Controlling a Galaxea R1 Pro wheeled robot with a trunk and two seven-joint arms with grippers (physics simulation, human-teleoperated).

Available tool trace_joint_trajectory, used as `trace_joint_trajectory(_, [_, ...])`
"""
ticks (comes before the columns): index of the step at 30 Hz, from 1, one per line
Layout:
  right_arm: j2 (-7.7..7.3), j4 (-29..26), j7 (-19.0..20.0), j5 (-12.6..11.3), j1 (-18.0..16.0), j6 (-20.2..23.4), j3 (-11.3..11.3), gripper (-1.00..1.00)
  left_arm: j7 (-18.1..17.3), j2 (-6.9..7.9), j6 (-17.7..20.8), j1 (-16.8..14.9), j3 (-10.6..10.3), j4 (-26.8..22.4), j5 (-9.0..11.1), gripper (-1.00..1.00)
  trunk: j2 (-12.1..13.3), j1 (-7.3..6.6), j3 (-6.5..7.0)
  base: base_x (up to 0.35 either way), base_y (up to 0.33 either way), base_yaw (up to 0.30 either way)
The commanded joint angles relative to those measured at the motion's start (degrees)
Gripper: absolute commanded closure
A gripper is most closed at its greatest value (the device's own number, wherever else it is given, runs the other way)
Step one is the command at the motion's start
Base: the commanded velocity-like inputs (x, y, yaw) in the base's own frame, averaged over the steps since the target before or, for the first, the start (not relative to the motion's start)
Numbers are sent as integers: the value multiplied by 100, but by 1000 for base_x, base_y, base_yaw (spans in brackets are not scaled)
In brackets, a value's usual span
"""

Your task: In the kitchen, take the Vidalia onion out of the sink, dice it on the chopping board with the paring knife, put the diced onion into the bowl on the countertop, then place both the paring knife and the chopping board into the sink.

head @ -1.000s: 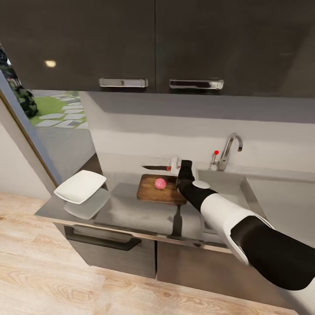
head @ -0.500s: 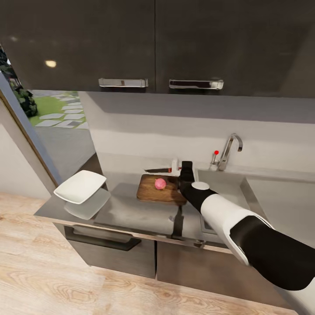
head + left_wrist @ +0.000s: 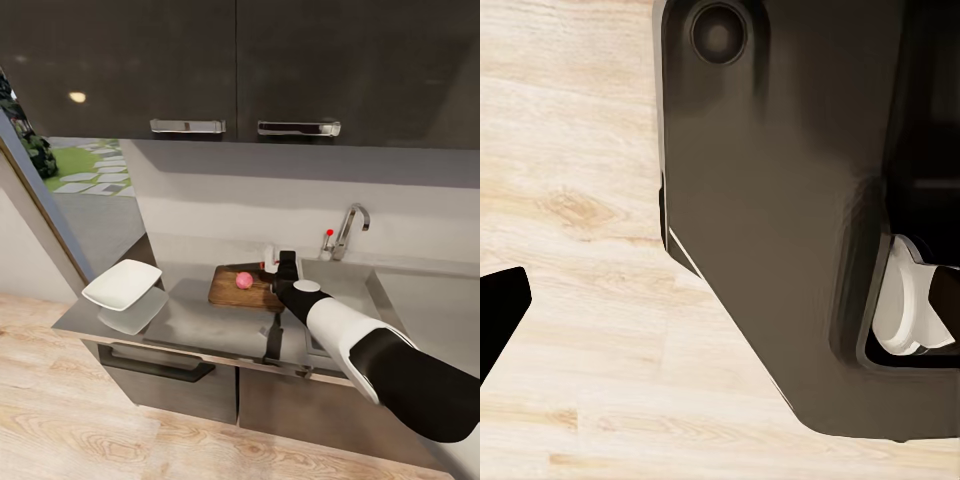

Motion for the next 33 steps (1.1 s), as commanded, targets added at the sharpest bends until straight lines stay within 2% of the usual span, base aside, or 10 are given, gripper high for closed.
trace_joint_trajectory(1, [1,18,16,25,-6,25,24,100,-33,-1,-40,-10,-42,25,59,-100,-11,3,-11,0,0,0])
trace_joint_trajectory(10, [1,281,9,25,-6,24,30,100,-33,-1,-40,-10,-42,27,59,-100,-11,3,-11,0,0,0])
trace_joint_trajectory(33, [1,278,-29,34,-6,24,29,100,-33,-1,-40,-10,-42,27,59,-100,-11,3,-11,0,0,0])
